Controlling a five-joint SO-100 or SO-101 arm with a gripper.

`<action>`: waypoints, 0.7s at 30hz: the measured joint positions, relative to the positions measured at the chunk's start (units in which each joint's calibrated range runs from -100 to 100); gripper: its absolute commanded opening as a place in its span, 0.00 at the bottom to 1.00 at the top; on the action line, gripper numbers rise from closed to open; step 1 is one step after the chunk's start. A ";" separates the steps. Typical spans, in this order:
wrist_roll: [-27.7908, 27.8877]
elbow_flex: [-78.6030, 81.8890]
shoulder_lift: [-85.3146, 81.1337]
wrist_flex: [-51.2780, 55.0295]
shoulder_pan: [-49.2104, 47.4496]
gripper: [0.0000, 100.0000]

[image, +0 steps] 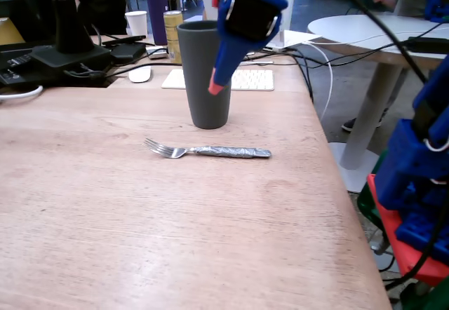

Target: Grab the fork and place it in gray glass

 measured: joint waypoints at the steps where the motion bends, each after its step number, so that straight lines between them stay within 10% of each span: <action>1: 0.00 0.00 1.04 -1.24 -0.09 0.00; 21: 0.00 -0.09 17.12 -10.85 6.58 0.00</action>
